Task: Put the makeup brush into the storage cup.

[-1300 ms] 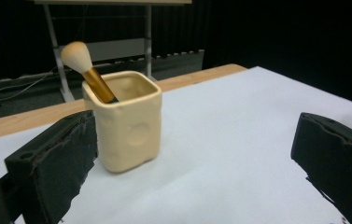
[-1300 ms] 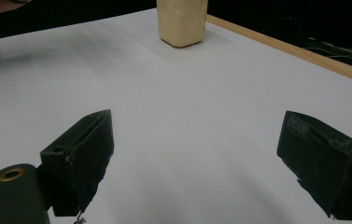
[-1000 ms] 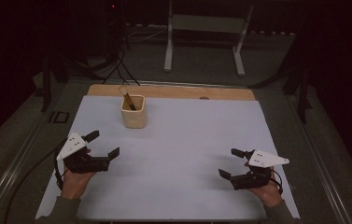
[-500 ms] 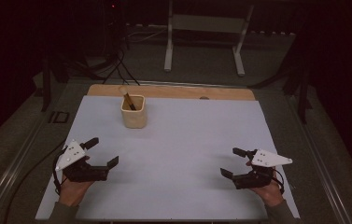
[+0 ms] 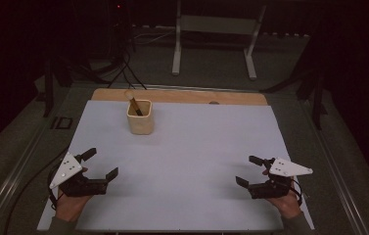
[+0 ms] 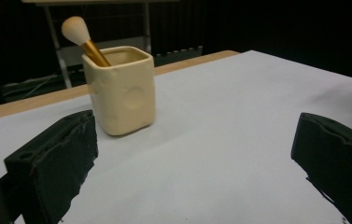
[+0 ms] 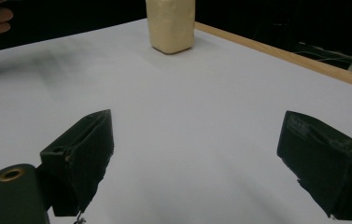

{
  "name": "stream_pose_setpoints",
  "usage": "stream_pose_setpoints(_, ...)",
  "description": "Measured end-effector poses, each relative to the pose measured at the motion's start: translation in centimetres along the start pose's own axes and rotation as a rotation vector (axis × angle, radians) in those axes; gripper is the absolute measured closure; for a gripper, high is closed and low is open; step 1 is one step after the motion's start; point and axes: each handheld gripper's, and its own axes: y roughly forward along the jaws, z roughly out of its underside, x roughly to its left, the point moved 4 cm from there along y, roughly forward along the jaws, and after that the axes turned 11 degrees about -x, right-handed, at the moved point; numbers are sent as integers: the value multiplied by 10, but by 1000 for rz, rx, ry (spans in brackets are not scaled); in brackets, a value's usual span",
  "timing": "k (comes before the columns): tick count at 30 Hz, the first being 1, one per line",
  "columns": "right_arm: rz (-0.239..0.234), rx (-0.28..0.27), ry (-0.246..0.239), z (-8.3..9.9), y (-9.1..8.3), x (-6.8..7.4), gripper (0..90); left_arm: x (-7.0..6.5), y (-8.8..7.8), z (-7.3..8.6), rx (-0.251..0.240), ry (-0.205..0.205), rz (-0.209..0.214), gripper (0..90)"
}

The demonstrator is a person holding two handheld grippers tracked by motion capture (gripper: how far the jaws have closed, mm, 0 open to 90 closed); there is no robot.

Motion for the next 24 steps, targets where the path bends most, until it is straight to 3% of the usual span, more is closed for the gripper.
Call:
stream_pose_setpoints(9,20,-7,12,2,-6,-4,106,4,-9,5,-4,2,-19,18)
stream_pose_setpoints(24,29,-10,27,6,-8,-5,106,5,-13,9,-9,7,-15,29)
